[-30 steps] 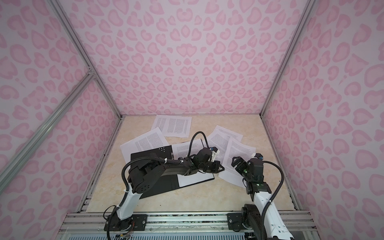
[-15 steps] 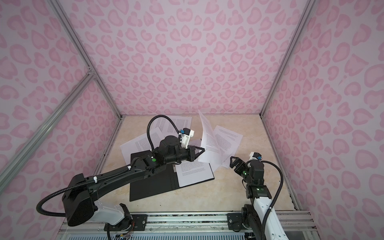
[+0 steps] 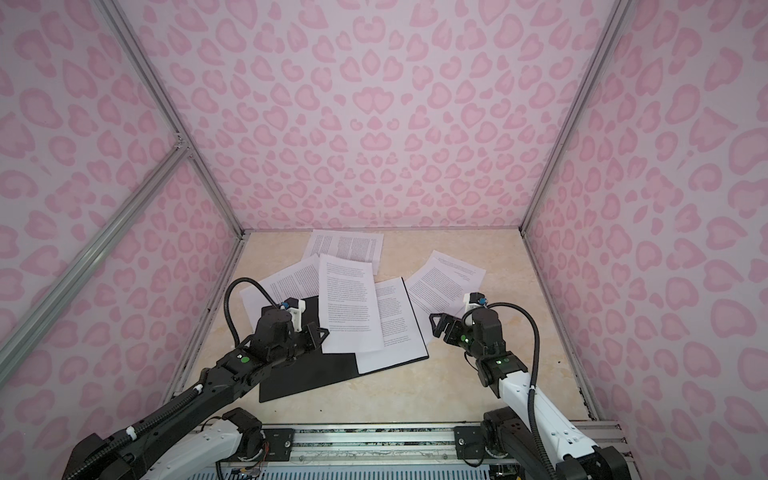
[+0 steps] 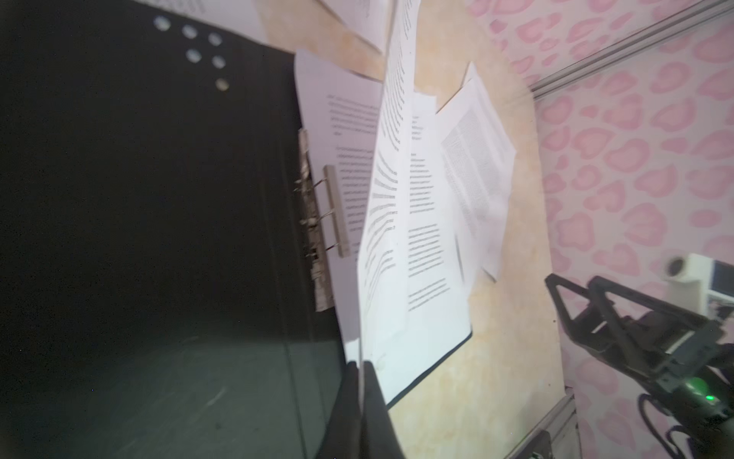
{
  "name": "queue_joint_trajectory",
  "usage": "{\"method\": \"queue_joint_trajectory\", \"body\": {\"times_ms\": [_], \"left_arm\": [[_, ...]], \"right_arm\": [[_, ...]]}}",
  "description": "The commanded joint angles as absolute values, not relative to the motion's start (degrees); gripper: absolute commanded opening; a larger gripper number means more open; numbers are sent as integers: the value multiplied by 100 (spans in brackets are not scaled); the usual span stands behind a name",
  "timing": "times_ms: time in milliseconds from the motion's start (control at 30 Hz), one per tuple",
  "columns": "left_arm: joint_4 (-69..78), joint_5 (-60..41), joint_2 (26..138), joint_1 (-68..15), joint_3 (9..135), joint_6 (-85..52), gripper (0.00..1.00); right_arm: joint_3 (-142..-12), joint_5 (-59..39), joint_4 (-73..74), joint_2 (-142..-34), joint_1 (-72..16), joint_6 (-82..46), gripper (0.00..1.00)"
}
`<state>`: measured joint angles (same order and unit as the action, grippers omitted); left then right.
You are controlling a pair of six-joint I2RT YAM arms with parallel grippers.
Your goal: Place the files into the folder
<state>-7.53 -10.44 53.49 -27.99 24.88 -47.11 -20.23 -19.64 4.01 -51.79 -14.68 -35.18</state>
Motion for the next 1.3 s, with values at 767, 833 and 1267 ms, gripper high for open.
{"method": "queue_joint_trajectory", "body": {"times_ms": [767, 833, 1267], "left_arm": [[-812, -592, 6712, -2426, 2272, -3560, 3], [-814, -598, 6732, -2426, 2285, -3560, 3], [-791, -599, 6803, -2426, 2303, -3551, 3]], "right_arm": [[-4945, -2979, 667, -9707, -3946, -3149, 87], [-4855, -3039, 935, -9881, -3975, -3233, 83], [-4356, -3734, 2197, -10224, -4096, -4077, 54]]}}
